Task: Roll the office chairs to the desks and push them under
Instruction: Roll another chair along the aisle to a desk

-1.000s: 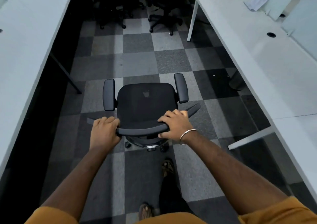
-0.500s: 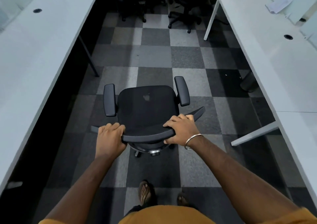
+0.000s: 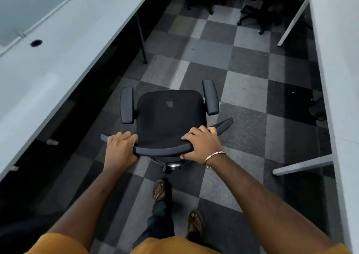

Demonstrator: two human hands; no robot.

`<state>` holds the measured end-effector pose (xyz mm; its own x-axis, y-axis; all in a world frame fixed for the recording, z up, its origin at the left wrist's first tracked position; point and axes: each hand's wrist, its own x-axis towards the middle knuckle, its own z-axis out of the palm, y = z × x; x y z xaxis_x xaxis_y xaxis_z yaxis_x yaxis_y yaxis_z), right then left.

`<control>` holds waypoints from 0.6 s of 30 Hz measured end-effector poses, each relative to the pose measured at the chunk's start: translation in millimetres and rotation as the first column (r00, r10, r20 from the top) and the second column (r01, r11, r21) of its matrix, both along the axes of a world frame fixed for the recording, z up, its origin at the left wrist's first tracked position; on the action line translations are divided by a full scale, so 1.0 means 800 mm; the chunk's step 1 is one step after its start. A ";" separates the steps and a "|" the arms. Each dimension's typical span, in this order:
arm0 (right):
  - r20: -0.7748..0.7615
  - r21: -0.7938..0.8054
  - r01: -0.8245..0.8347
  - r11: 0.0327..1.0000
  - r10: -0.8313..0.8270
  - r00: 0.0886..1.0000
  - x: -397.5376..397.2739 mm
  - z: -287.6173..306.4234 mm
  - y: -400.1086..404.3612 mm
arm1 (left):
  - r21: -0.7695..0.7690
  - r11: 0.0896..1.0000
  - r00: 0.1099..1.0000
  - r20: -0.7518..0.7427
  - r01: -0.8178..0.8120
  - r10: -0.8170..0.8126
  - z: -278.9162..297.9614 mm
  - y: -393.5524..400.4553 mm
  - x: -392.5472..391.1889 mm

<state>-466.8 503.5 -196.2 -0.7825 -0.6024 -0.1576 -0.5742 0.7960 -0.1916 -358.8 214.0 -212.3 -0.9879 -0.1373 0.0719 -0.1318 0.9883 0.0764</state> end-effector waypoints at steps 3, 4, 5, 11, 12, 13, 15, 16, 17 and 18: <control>0.009 0.028 -0.038 0.999 0.038 0.999 0.014 0.005 0.007 | 0.014 0.999 0.999 -0.004 -0.045 0.045 0.001 0.016 0.029; 0.009 0.039 -0.047 0.998 0.046 0.999 0.017 0.006 0.009 | 0.018 0.998 0.998 0.001 -0.056 0.056 0.001 0.020 0.035; 0.010 0.054 -0.057 0.997 0.057 0.998 0.023 0.008 0.010 | 0.024 0.998 0.998 0.011 -0.066 0.066 0.001 0.022 0.044; 0.063 0.256 -0.039 0.966 0.023 0.998 0.032 0.019 -0.011 | 0.037 0.997 0.997 0.029 -0.071 0.070 0.002 0.019 0.057; 0.061 0.293 -0.035 0.956 0.018 0.998 0.032 0.023 -0.018 | 0.041 0.997 0.996 0.048 -0.071 0.069 0.005 0.016 0.054; 0.061 0.324 -0.047 0.945 0.029 0.998 0.035 0.026 -0.030 | 0.039 0.996 0.995 0.065 -0.076 0.074 0.008 0.009 0.055; 0.078 0.350 -0.080 0.933 0.056 0.995 0.038 0.027 -0.042 | 0.029 0.997 0.994 0.091 -0.067 0.064 0.009 0.000 0.055; 0.095 0.359 -0.108 0.927 0.079 0.992 0.039 0.026 -0.047 | 0.029 0.997 0.994 0.092 -0.065 0.062 0.009 -0.005 0.056; 0.115 0.366 -0.133 0.921 0.097 0.989 0.040 0.026 -0.050 | 0.030 0.997 0.994 0.091 -0.065 0.062 0.008 -0.009 0.058; 0.132 0.367 -0.157 0.917 0.115 0.985 0.043 0.024 -0.056 | 0.030 0.997 0.994 0.091 -0.071 0.068 0.006 -0.014 0.062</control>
<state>-432.2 459.0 -177.0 -0.6636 -0.5823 -0.4697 -0.6749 0.7369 0.0400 -309.1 203.0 -207.5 -0.9782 -0.2066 -0.0222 -0.2078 0.9737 0.0939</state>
